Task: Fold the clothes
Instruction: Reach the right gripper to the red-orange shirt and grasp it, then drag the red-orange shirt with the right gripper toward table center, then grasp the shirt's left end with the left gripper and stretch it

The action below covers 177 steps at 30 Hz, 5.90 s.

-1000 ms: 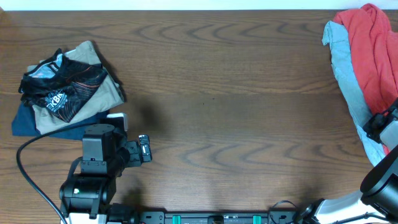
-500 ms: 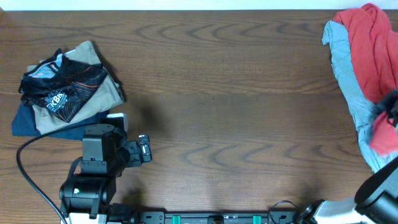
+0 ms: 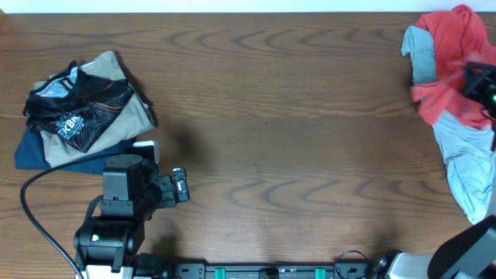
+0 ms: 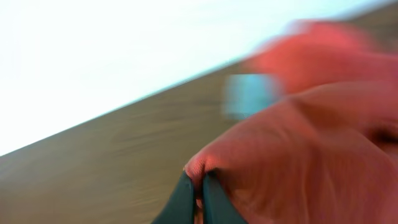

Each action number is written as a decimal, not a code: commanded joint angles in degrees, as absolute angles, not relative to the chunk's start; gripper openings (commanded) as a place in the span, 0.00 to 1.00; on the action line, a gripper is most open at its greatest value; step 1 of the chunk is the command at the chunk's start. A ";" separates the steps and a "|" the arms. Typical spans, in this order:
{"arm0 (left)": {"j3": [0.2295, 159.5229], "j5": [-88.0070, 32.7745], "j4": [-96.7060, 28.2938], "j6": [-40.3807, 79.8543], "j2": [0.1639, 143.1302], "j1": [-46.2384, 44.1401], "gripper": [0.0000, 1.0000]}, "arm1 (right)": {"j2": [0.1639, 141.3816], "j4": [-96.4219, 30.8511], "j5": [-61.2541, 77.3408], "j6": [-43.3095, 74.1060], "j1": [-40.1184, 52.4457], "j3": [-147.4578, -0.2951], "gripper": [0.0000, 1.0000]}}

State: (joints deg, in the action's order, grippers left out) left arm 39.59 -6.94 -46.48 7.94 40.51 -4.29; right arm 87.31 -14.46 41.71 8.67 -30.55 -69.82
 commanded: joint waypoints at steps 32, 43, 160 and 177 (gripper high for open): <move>40.84 -7.07 -46.68 8.71 40.73 -4.58 0.98 | 103.24 -34.15 2.04 1.39 -1.43 -71.50 0.94; 40.84 -7.07 -46.68 8.69 40.73 -4.58 0.98 | 116.25 -23.68 0.54 0.36 -1.43 -71.50 0.43; 41.04 -20.08 -25.04 20.91 88.47 -22.65 0.06 | 110.26 -63.55 7.18 -1.89 5.34 -78.56 0.67; 47.70 -17.50 -37.12 20.64 65.43 -4.25 0.07 | 110.26 -30.83 5.54 -10.55 12.53 -59.92 0.25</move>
State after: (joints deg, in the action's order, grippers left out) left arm 46.74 -18.02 -36.34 21.15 67.90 -4.58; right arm 107.70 -32.95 6.81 -9.87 11.53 -63.42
